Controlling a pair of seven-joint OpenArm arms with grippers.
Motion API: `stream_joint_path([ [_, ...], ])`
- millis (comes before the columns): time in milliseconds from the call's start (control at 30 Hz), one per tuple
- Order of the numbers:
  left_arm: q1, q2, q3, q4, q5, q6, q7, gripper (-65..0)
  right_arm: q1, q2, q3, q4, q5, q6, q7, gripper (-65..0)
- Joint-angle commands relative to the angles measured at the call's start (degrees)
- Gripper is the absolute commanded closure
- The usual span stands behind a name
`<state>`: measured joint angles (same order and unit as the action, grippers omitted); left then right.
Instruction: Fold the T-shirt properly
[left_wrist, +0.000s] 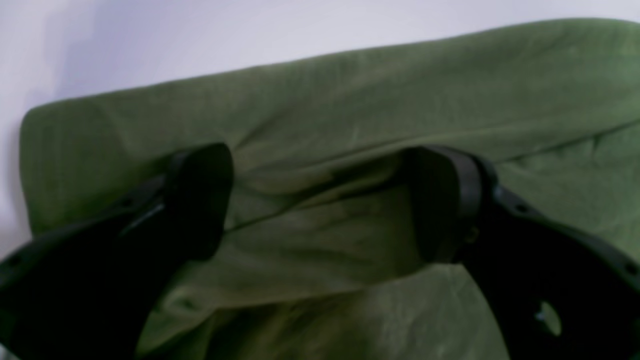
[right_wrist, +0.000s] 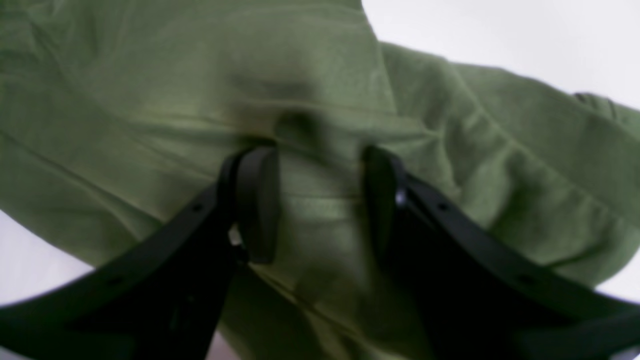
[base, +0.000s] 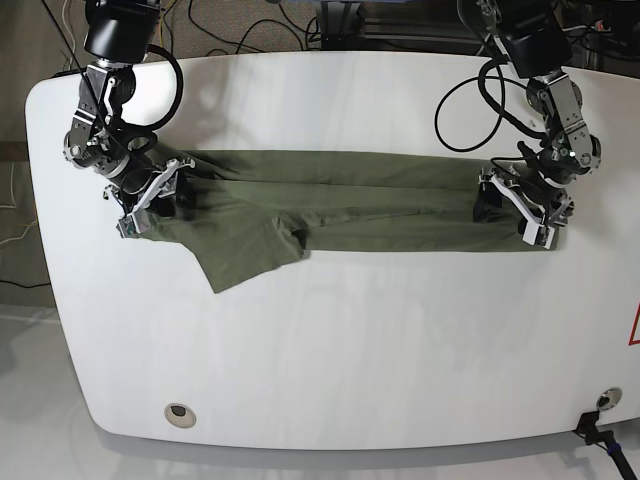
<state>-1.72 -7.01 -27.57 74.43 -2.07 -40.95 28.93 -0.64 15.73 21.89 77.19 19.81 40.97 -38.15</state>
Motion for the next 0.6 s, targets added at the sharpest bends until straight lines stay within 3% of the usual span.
stream_joint_path([
  [0,-0.53,-0.69,-0.34,2.53,0.88,0.95,0.74,-52.1,0.78,1.28,0.48,1.45,-0.87,-0.97,-0.49,-28.0],
  [233,-0.44,-0.51,-0.34,7.90,0.70,0.95,0.74,-52.1,0.42,1.28,0.57,9.80,-0.87,-0.97,-0.84,-28.0],
  [367,0.09,-0.25,-0.16,12.29,0.79,0.95,0.92,-52.1,0.25,1.02,0.57,15.16,-0.87,-0.97,-4.44,-28.0],
  [567,4.75,0.19,-0.25,20.64,0.53,0.95,4.87,-52.1,-4.59,-0.30,0.57,24.57,-0.87,-0.97,-5.41,-28.0],
])
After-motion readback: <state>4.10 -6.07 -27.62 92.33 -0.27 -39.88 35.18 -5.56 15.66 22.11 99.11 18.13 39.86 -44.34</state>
